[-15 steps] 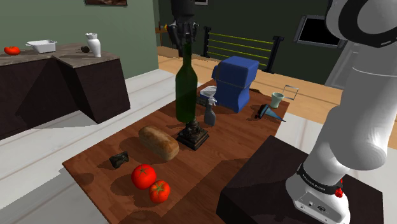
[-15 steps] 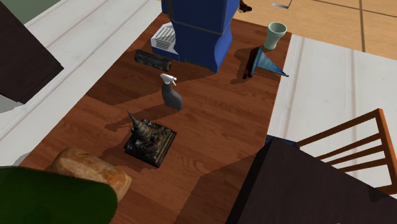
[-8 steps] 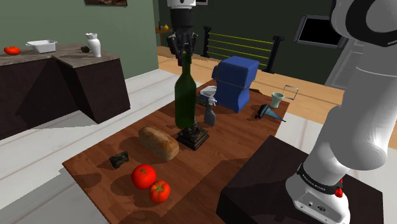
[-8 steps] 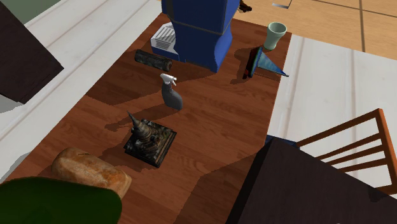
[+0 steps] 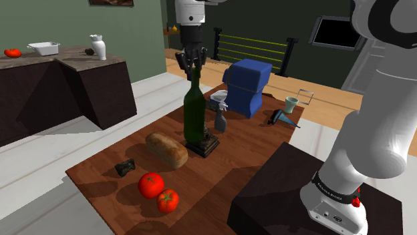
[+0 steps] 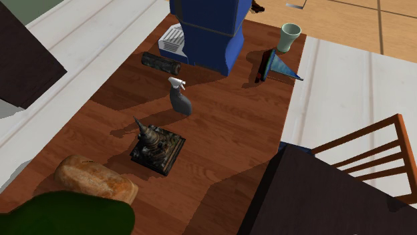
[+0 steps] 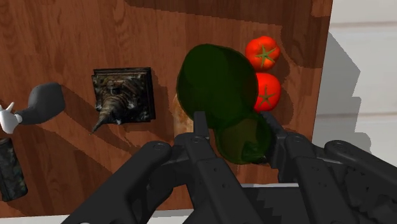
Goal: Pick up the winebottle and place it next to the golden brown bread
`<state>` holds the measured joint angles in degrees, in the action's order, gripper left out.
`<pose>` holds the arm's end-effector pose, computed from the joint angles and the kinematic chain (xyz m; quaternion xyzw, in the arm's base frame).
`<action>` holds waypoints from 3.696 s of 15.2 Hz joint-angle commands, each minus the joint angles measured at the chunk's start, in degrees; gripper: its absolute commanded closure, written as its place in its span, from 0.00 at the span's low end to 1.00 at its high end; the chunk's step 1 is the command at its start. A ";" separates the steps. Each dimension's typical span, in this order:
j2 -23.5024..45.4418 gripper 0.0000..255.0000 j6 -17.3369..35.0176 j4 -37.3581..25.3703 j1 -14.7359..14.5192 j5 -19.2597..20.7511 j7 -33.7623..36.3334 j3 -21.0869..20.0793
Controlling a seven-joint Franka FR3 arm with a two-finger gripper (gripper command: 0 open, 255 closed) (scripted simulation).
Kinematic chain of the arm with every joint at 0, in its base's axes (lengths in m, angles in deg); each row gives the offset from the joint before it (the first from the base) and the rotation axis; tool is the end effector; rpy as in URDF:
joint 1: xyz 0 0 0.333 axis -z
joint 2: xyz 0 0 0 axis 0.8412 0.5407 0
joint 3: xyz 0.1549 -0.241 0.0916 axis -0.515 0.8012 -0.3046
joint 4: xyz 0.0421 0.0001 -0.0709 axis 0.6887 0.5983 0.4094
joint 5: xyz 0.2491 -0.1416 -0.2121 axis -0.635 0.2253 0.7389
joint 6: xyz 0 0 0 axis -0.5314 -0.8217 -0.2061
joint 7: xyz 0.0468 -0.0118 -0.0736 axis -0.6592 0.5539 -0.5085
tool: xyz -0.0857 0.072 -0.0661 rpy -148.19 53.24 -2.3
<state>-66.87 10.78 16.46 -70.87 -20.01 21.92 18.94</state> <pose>0.5088 0.1848 0.5380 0.9980 0.0506 -0.0383 0.0025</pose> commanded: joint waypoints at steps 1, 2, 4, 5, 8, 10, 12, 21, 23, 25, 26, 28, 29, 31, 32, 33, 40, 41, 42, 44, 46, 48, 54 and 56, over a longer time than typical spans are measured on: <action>-0.46 1.00 1.74 2.15 0.00 -0.05 0.00 -0.01; -0.54 1.00 2.54 3.03 0.00 -0.06 -0.02 -0.01; -0.66 1.00 4.11 4.72 0.01 -0.07 -0.05 0.00; -0.70 1.00 4.90 5.54 0.02 -0.08 -0.06 0.00; -0.74 1.00 7.22 7.90 0.02 -0.08 -0.10 0.01; -0.70 1.00 8.75 9.39 0.03 -0.08 -0.11 0.01; -0.60 1.00 10.26 10.81 0.03 -0.07 -0.13 0.01; 0.42 1.00 16.96 16.49 0.01 0.03 -0.14 0.02; 0.78 1.00 18.42 17.59 0.00 0.07 -0.13 0.02; 1.18 1.00 19.87 18.65 -0.01 0.12 -0.11 0.02; 1.40 1.00 20.60 19.15 -0.02 0.14 -0.10 0.02; 1.88 1.00 22.04 20.13 -0.03 0.20 -0.08 0.03; 2.13 1.00 22.76 20.59 -0.03 0.22 -0.07 0.03; 2.67 1.00 24.19 21.49 -0.05 0.29 -0.04 0.04; 2.95 1.00 24.90 21.92 -0.06 0.32 -0.03 0.04; 3.25 1.00 25.61 22.34 -0.06 0.36 -0.01 0.05; 5.62 1.00 30.53 24.89 -0.13 0.66 0.13 0.10; 5.99 1.00 31.23 25.23 -0.14 0.70 0.15 0.11; 6.39 1.00 31.92 25.51 -0.16 0.76 0.18 0.12; 7.20 1.00 33.29 26.08 -0.18 0.86 0.24 0.15; 8.06 1.00 34.66 26.60 -0.21 0.98 0.30 0.18; 8.95 1.00 36.01 27.07 -0.25 1.10 0.36 0.21; 11.83 1.00 40.00 28.19 -0.36 1.49 0.58 0.36; 12.88 1.00 41.29 28.44 -0.41 1.64 0.66 0.42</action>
<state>-54.65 51.32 44.86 -71.27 -18.46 22.56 19.31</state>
